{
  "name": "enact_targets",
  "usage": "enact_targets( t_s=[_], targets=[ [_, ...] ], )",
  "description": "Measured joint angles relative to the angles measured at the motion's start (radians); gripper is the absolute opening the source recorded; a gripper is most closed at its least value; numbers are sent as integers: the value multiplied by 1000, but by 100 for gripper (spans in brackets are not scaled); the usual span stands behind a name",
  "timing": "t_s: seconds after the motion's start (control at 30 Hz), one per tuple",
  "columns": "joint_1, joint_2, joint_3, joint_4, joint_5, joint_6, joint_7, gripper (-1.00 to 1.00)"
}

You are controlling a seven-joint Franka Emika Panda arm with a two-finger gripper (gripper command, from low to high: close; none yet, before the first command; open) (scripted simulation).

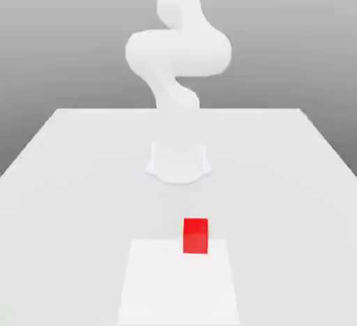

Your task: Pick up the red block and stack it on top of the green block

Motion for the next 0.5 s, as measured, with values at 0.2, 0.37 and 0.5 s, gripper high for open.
enact_targets(
  t_s=[0.2,0.37,0.5],
  targets=[
    [13,167,11,-195,26,141,17,0],
    [23,309,35,-363,40,261,40,0],
    [30,442,62,-513,40,369,70,0]
  ],
)
